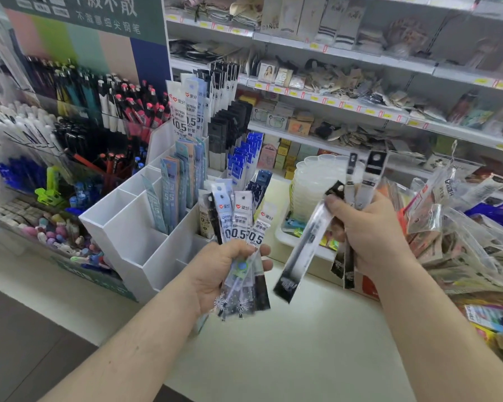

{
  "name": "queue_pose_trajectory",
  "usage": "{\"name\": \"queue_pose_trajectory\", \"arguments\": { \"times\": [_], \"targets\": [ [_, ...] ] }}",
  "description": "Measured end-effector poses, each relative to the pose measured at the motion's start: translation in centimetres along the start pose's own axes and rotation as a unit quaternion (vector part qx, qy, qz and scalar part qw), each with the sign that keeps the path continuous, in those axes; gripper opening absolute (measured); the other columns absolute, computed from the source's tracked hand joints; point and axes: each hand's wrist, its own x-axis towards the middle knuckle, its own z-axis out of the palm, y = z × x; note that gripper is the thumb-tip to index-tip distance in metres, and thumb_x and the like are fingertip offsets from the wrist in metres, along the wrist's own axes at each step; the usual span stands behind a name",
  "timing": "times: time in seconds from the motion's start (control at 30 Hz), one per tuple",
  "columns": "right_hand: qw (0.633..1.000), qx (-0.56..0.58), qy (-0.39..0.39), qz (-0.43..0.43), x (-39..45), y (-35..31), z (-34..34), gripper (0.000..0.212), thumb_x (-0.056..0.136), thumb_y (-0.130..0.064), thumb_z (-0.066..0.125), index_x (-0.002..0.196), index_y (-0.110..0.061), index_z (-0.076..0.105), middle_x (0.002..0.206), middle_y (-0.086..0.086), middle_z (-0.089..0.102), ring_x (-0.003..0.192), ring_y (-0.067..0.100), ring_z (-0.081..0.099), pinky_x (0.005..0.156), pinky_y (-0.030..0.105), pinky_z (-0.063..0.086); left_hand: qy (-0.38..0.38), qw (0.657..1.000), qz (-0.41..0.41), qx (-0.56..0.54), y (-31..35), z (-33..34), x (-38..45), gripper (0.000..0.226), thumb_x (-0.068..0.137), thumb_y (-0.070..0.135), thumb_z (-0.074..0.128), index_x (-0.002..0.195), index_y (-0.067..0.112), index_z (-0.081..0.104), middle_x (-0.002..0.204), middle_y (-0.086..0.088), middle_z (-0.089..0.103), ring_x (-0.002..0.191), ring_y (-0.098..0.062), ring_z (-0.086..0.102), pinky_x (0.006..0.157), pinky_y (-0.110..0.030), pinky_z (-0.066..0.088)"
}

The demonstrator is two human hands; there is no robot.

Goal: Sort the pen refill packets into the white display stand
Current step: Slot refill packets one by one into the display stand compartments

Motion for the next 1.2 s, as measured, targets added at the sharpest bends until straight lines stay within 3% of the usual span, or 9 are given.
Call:
{"name": "queue_pose_trajectory", "arguments": {
  "times": [0.07, 0.17, 0.3, 0.4, 0.53, 0.63, 0.83, 0.93, 1.2],
  "targets": [
    [0.999, -0.026, -0.039, -0.009, -0.5, 0.1, 1.1, 0.016, 0.093, 0.002, 0.062, 0.08, -0.005, 0.057, 0.051, -0.005, 0.053, 0.038, 0.007, 0.04, 0.037, 0.018, 0.032, -0.006, 0.999, 0.004, 0.034, -0.4, 0.5, -0.1, 0.019, 0.089, 0.004, 0.057, 0.087, -0.008, 0.072, 0.078, -0.014, 0.074, 0.059, -0.022, 0.07, 0.054, -0.032, 0.059],
    [0.998, -0.031, -0.048, -0.004, -0.5, 1.0, 2.4, 0.017, 0.092, 0.002, 0.063, 0.081, -0.009, 0.057, 0.052, -0.004, 0.05, 0.04, 0.009, 0.038, 0.038, 0.019, 0.029, -0.041, 0.998, 0.003, 0.045, -0.6, 1.5, -0.5, 0.009, 0.07, 0.011, 0.073, 0.073, 0.004, 0.077, 0.074, -0.02, 0.068, 0.062, -0.031, 0.067, 0.083, -0.063, 0.054],
    [0.998, -0.044, -0.038, 0.006, -0.4, 2.1, 3.0, 0.021, 0.093, 0.0, 0.065, 0.08, -0.015, 0.057, 0.049, -0.011, 0.052, 0.04, 0.008, 0.039, 0.04, 0.02, 0.032, -0.066, 0.998, -0.001, -0.021, -1.1, 2.1, -0.9, 0.025, 0.077, 0.03, 0.066, 0.085, 0.007, 0.073, 0.063, -0.007, 0.066, 0.047, -0.017, 0.061, 0.054, -0.035, 0.059],
    [0.998, -0.051, -0.037, 0.005, -0.7, 2.5, 3.3, 0.021, 0.093, 0.0, 0.064, 0.082, -0.017, 0.058, 0.049, -0.013, 0.055, 0.039, 0.006, 0.041, 0.04, 0.021, 0.034, -0.092, 0.996, 0.001, -0.02, -1.2, 1.5, -1.1, 0.027, 0.068, 0.022, 0.086, 0.089, 0.008, 0.076, 0.074, -0.011, 0.07, 0.051, -0.018, 0.065, 0.043, -0.026, 0.054],
    [0.999, -0.043, -0.001, 0.011, -1.0, 2.6, 4.0, 0.013, 0.096, -0.018, 0.064, 0.085, -0.014, 0.058, 0.054, -0.011, 0.056, 0.037, 0.005, 0.041, 0.038, 0.02, 0.033, -0.038, 0.998, 0.034, 0.041, -1.6, 1.1, -0.7, 0.036, 0.066, 0.0, 0.074, 0.101, 0.0, 0.07, 0.091, -0.018, 0.074, 0.073, -0.028, 0.072, 0.061, -0.037, 0.061],
    [0.996, 0.009, 0.066, 0.053, -0.9, 2.7, 4.6, 0.035, 0.098, -0.046, 0.051, 0.087, -0.013, 0.054, 0.061, -0.002, 0.051, 0.04, 0.009, 0.036, 0.037, 0.022, 0.03, 0.064, 0.991, 0.089, 0.072, -1.7, 1.2, -0.5, 0.021, 0.078, -0.007, 0.075, 0.098, -0.001, 0.071, 0.095, -0.016, 0.076, 0.09, -0.031, 0.072, 0.081, -0.042, 0.06],
    [0.985, 0.127, 0.047, 0.111, -2.8, 4.4, 7.5, 0.017, 0.1, -0.017, 0.051, 0.088, -0.008, 0.059, 0.071, 0.008, 0.064, 0.065, 0.021, 0.063, 0.064, 0.04, 0.059, 0.086, 0.981, 0.166, 0.058, -2.0, 2.1, -0.9, 0.021, 0.082, -0.009, 0.071, 0.098, 0.004, 0.072, 0.095, -0.011, 0.077, 0.091, -0.026, 0.074, 0.08, -0.036, 0.061],
    [0.984, 0.135, 0.074, 0.086, -3.1, 4.9, 8.0, 0.023, 0.1, -0.014, 0.056, 0.083, 0.002, 0.06, 0.076, 0.017, 0.063, 0.07, 0.025, 0.061, 0.067, 0.04, 0.054, 0.087, 0.977, 0.186, 0.049, -2.0, 2.2, -1.1, 0.022, 0.085, -0.007, 0.068, 0.1, 0.008, 0.072, 0.096, -0.008, 0.078, 0.091, -0.023, 0.074, 0.08, -0.035, 0.061],
    [0.981, 0.14, 0.136, 0.002, -3.4, 5.7, 7.6, 0.032, 0.09, -0.021, 0.071, 0.059, -0.02, 0.064, 0.069, 0.011, 0.059, 0.071, 0.024, 0.054, 0.071, 0.045, 0.049, 0.112, 0.972, 0.185, 0.097, -2.2, 1.4, -1.0, 0.024, 0.083, 0.001, 0.075, 0.106, 0.009, 0.072, 0.097, -0.003, 0.078, 0.094, -0.021, 0.074, 0.091, -0.045, 0.057]
  ]
}}
